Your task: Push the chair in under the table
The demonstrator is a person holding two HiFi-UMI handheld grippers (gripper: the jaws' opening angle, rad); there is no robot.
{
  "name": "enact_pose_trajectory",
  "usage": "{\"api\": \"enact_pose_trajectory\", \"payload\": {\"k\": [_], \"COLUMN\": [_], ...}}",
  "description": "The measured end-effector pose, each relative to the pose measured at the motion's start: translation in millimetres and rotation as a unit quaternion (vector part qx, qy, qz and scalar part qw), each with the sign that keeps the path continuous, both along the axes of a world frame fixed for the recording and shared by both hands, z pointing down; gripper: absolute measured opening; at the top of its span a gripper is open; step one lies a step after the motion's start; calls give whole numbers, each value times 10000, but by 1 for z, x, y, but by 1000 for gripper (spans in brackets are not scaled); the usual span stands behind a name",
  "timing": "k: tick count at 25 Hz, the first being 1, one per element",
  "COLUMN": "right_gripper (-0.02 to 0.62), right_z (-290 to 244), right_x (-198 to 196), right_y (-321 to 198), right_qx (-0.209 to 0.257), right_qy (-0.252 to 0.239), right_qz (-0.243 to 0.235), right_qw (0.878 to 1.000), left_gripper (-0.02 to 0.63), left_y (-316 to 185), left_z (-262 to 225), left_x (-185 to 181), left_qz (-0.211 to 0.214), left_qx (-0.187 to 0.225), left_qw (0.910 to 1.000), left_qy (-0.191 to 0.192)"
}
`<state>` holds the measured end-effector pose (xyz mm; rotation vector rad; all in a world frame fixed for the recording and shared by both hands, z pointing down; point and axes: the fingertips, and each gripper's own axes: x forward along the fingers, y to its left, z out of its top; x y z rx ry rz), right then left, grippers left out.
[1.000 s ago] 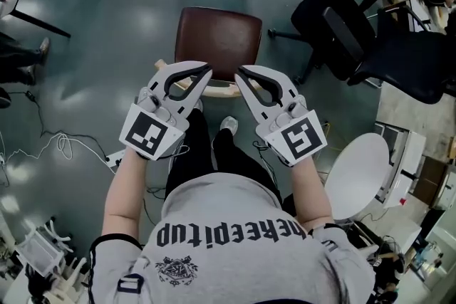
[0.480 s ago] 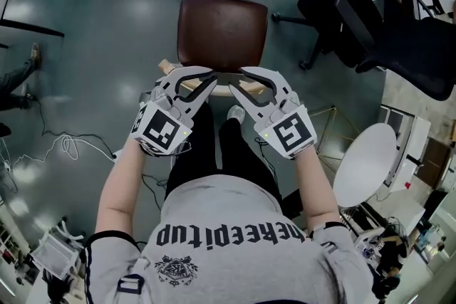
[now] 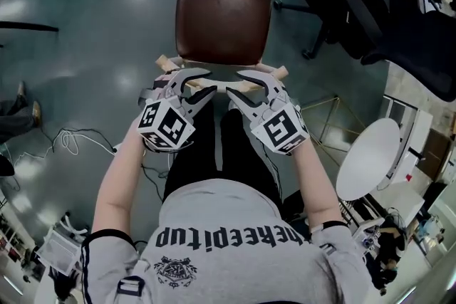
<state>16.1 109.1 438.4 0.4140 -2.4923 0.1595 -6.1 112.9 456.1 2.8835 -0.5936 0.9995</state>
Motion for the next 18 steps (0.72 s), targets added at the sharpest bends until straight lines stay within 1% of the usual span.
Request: {"api": "enact_pose_trajectory", "payload": {"k": [6,13,18], "right_gripper": [167,181,193], "right_z": [30,60,74], "right_x": [3,7,15], "right_y": [6,20,24], "right_qx": [-69,-188,-222], "right_qy": [377,690,901], "right_qz": [-148,-399,-474], "right_qw": [9992,9966,9946], "left_gripper": [167,184,187], "left_y": [12,21,22], "left_z": [35,60,74], "left_x": [-2,-7,-9], "left_qz": [261,404,468], "left_qx": [-171,-248,-284], "left_qw": [9986,9960,9938], "left_qy": [-419,-752,-970]}}
